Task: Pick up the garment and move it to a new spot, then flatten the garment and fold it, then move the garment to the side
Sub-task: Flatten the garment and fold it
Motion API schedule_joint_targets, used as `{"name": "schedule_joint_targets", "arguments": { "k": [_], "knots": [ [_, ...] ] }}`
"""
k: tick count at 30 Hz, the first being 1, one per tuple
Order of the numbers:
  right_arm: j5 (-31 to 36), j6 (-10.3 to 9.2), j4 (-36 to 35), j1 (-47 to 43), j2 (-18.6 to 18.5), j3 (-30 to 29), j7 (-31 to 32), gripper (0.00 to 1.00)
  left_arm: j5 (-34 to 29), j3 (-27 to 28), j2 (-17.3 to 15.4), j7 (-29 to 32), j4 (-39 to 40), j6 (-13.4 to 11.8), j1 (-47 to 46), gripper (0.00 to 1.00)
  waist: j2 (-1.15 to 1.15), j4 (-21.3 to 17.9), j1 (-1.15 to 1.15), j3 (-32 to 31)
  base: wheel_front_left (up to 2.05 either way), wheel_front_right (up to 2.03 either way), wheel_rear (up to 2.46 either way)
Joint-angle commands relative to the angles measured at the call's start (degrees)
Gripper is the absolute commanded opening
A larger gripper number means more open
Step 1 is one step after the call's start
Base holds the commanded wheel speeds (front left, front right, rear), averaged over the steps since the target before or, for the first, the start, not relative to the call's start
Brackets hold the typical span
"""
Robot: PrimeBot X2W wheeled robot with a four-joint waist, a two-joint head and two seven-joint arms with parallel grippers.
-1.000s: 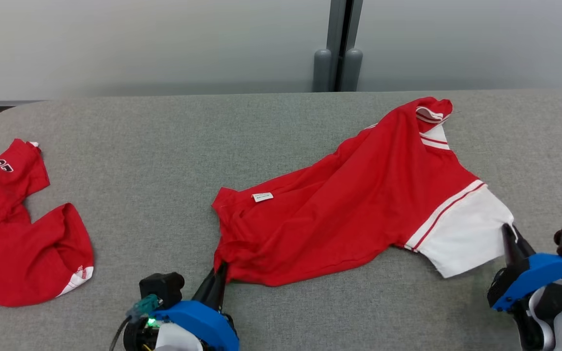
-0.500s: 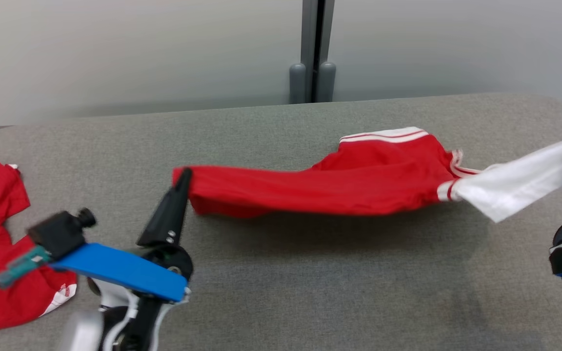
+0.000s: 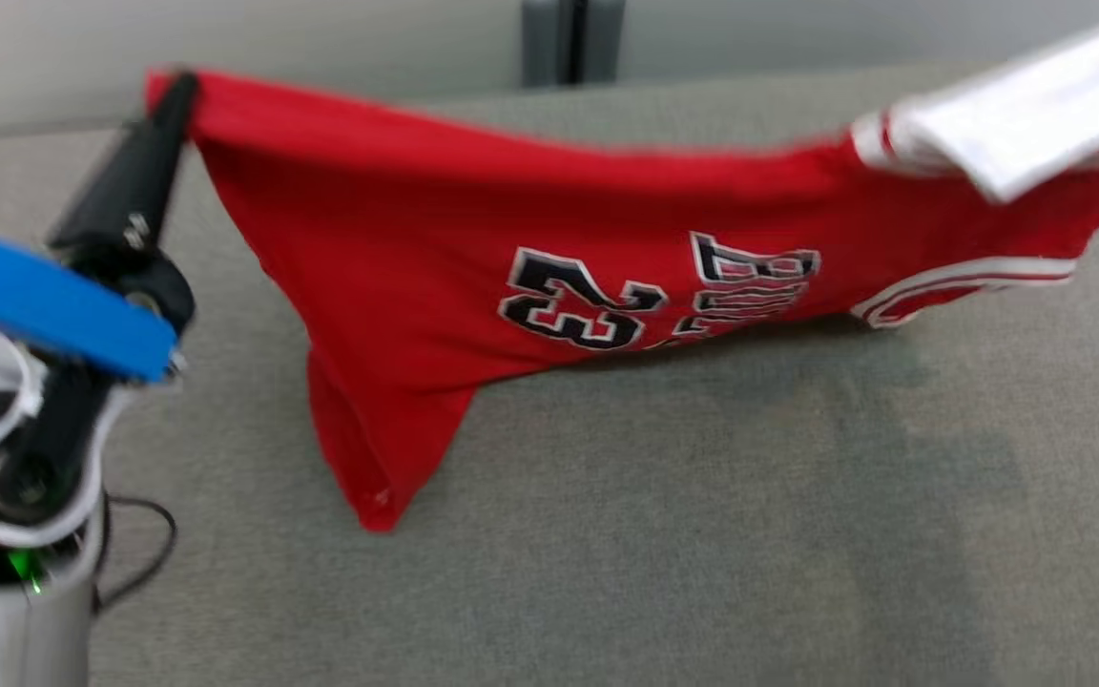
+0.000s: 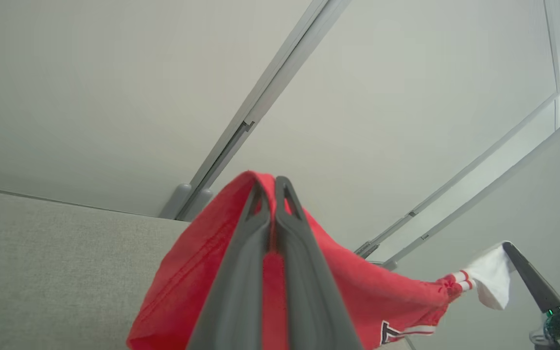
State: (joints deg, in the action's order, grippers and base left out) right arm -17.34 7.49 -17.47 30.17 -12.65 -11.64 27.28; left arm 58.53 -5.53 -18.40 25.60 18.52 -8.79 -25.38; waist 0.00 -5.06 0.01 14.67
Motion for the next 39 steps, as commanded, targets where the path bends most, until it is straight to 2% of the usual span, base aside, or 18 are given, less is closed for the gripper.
{"name": "schedule_joint_targets", "arguments": {
  "k": [1,5,9,13,17,22,26,30,34,39],
  "knots": [
    [-0.19,0.02,2.22,3.08,-0.83,1.14,-0.46,0.0,-0.54,0.46,-0.4,0.04,-2.05,-0.01,-2.53,0.0,0.0,1.03,-0.01,2.74,0.0,0.0,0.0],
    [-0.09,0.01,14.28,15.91,-1.99,6.02,-3.41,0.0,-3.77,0.82,-2.87,-0.69,-10.95,0.41,-12.36,0.0,0.0,-0.46,-0.01,8.56,0.0,0.0,0.0],
    [1.96,0.02,25.88,29.83,-4.32,13.44,-9.6,0.0,-7.31,0.92,-5.52,-2.45,-19.43,1.83,-21.82,0.0,0.0,-1.62,-0.01,11.75,0.0,0.0,0.0],
    [2.28,-0.02,34.67,42.25,-4.13,14.36,-18.69,0.0,-9.51,1.36,-6.35,-5.77,-25.72,3.3,-29.85,0.0,0.0,-2.28,-0.01,12.94,0.0,0.0,0.0],
    [4.02,-0.03,40.5,50.41,-5.4,15.1,-26.89,0.0,-12.07,0.07,-5.42,-10.04,-29.72,4.96,-36.86,0.0,0.0,-1.86,-0.01,12.93,0.0,0.0,0.0],
    [5.41,-0.02,44.46,53.55,-8.58,16.11,-33.01,0.0,-15.18,-2.06,-3.87,-15.26,-33.84,7.14,-41.94,0.0,0.0,-1.67,-0.01,13.06,0.0,0.0,0.0],
    [5.4,-0.02,46.09,48.91,-10.48,17.78,-35.11,0.0,-16.98,-3.34,-4.02,-18.78,-36.63,8.55,-39.69,0.0,0.0,-2.14,-0.01,14.05,0.0,0.0,0.0],
    [2.74,-0.02,46.09,39.54,-11.22,20.1,-32.99,0.0,-19.72,-6.18,-4.99,-21.07,-39.24,10.37,-33.22,0.0,0.0,-2.55,-0.01,14.24,0.0,0.0,0.0],
    [-1.23,-0.01,43.8,24.8,-9.73,20.18,-25.86,0.0,-20.7,-9.01,-4.97,-22.24,-40.8,11.24,-23.15,0.0,0.0,-2.66,-0.01,12.37,0.0,0.0,0.0],
    [-3.13,0.0,35.36,5.49,-7.37,17.64,-15.14,0.0,-18.52,-11.2,-2.29,-22.6,-39.86,10.97,-8.77,0.0,0.0,-1.9,-0.01,7.39,0.0,0.0,0.0]
  ]
}}
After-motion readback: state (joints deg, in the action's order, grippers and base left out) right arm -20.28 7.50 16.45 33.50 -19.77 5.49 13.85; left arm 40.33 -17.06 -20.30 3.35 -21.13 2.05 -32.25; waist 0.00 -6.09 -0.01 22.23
